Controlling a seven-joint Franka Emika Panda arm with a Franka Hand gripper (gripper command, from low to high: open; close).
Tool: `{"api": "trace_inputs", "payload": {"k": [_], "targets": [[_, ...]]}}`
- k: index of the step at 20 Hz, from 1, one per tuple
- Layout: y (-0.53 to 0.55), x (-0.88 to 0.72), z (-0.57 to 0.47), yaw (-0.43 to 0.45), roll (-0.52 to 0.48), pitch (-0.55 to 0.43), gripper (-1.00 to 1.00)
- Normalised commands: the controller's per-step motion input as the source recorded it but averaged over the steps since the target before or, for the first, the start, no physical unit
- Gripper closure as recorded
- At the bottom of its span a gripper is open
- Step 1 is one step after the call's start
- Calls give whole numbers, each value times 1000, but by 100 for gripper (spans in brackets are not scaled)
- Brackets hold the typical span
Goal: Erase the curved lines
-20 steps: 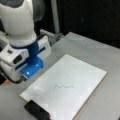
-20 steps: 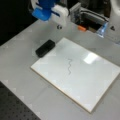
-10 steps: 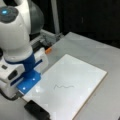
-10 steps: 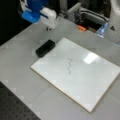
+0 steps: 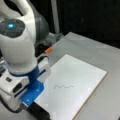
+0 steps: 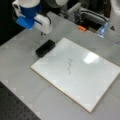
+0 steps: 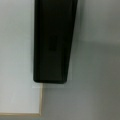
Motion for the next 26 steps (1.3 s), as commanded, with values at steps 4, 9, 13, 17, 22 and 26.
{"api": "trace_inputs", "payload": {"k": [4,9,13,17,22,26], "targets": [[-133,74,-72,70,45,75,-100],[-125,-51,-138,58,54,37,-100],[-125,-162,-167,57,49,-10,-100],[-136,-166,-110,65,30,-35,-100],[-89,-137,-123,78,38,-44,-100],[-47,-131,-187,82,53,-87,-100]]}}
